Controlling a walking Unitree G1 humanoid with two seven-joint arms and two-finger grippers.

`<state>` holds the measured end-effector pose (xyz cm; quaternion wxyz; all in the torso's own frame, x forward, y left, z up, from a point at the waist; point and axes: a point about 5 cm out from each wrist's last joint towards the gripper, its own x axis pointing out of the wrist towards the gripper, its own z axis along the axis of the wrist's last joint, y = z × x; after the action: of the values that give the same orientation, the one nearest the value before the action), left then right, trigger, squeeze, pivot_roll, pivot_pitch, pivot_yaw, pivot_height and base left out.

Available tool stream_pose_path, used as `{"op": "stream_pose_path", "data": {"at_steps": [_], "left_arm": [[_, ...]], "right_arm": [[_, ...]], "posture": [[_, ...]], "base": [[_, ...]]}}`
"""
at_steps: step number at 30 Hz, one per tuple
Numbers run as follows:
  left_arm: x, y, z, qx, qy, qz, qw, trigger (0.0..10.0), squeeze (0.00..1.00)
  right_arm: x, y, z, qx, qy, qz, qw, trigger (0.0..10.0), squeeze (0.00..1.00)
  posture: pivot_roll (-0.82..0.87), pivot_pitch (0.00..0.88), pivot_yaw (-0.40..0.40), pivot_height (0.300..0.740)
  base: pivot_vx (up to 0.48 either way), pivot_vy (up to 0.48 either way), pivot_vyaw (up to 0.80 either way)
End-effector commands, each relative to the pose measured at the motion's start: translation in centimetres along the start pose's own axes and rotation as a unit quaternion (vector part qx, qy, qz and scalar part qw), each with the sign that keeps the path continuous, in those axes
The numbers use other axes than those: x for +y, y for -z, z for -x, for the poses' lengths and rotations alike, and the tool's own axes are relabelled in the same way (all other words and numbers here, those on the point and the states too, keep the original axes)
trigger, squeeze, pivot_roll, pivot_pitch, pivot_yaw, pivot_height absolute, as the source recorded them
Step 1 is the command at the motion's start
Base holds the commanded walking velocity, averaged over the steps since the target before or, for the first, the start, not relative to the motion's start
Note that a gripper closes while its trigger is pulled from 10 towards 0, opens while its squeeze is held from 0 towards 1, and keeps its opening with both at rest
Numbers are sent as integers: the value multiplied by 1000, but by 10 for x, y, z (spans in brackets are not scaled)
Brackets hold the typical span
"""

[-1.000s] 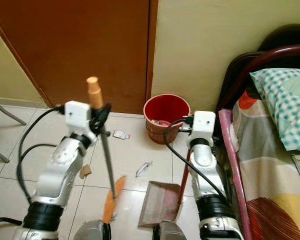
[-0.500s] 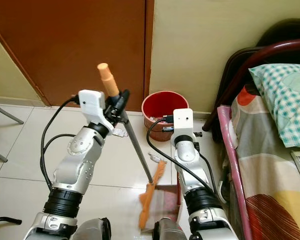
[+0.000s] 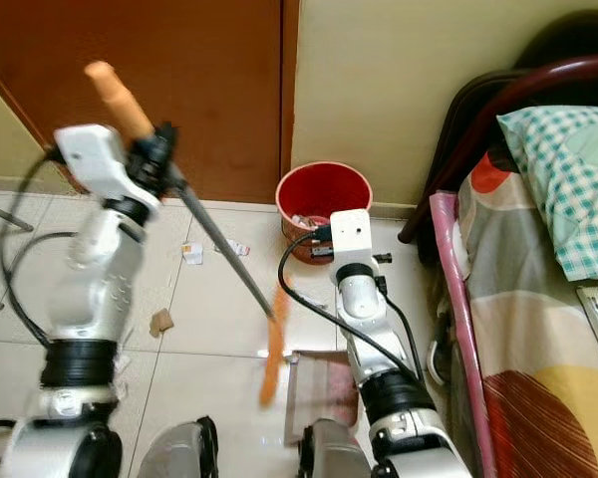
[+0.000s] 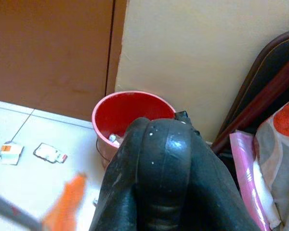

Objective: Sweep floor

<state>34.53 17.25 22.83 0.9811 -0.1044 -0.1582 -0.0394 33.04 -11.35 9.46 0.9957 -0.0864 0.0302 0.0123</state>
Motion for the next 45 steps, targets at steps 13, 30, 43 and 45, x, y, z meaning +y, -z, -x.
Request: {"op": "stream_pose_path", "data": {"at_steps": [13,30,43,45], "left_arm": [[31,52,51,107,36,-71,991,10000,0],[-44,80,73,144,165,-12,976,10000,0],[-38,43,40,70,80,78,991,10000,0],[-31,42,41,69,73,70,993,10000,0]], "right_arm": [[-13,-14,-3,-50,29,-3,998,10000,0],[15,-9,-9,-58,8,-27,998,10000,0],[16,-5,-10,-58,13,-33,998,10000,0],[14,-5,-11,-55,17,-38,998,10000,0]], "posture": [[28,207,-53,740],[60,187,-32,740],[65,179,-26,740],[63,173,-23,740]], "base": [[0,0,0],[0,0,0],[0,0,0],[0,0,0]]}}
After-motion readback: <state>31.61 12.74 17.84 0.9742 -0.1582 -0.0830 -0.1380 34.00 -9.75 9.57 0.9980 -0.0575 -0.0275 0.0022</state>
